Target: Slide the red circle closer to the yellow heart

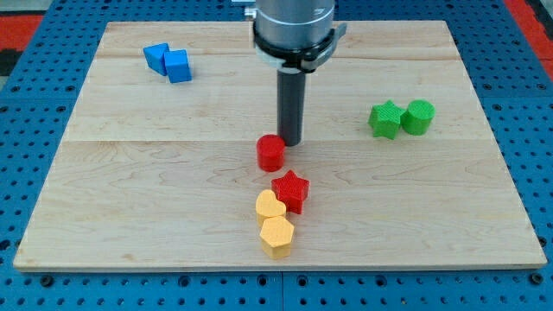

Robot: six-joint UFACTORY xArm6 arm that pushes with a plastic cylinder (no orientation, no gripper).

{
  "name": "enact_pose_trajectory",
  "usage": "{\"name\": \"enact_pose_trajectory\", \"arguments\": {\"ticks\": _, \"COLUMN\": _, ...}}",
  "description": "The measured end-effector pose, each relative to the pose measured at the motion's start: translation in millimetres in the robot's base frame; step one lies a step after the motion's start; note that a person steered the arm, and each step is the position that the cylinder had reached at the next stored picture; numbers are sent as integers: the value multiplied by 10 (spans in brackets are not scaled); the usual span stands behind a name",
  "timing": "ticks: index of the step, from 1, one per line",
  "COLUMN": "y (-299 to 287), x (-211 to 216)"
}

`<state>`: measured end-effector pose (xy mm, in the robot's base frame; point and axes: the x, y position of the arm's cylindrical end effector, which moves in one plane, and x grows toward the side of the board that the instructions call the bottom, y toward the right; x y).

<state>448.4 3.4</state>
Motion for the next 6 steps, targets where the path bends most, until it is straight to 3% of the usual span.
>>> {"name": "enact_pose_trajectory", "arguments": {"ticks": 1, "y": -277, "x": 220}}
{"name": "enact_pose_trajectory", "arguments": {"ticks": 3, "y": -750, "x": -35}}
{"name": "enact_pose_trajectory", "arguments": {"ticks": 6, "y": -836, "x": 691}}
